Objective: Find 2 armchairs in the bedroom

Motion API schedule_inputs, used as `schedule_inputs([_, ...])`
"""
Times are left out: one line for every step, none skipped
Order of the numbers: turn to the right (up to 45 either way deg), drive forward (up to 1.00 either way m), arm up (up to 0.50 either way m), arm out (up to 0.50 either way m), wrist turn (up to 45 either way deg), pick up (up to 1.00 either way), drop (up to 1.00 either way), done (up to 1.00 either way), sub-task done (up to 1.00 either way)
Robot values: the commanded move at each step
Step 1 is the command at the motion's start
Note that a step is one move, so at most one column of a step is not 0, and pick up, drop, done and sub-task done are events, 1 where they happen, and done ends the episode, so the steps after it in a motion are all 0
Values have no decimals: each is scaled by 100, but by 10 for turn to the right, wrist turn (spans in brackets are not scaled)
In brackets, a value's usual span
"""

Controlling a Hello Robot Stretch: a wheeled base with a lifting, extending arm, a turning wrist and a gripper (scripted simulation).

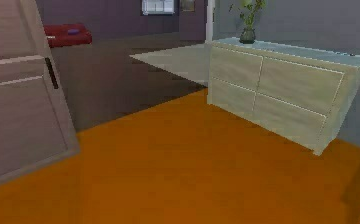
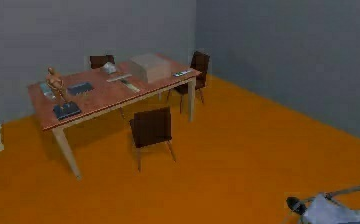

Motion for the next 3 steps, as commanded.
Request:
schedule_inputs([0, 100, 0, 0, 0, 0, 0, 0, 0])
schedule_inputs([0, 100, 0, 0, 0, 0, 0, 0, 0])
schedule_inputs([30, 0, 0, 0, 0, 0, 0, 0, 0])
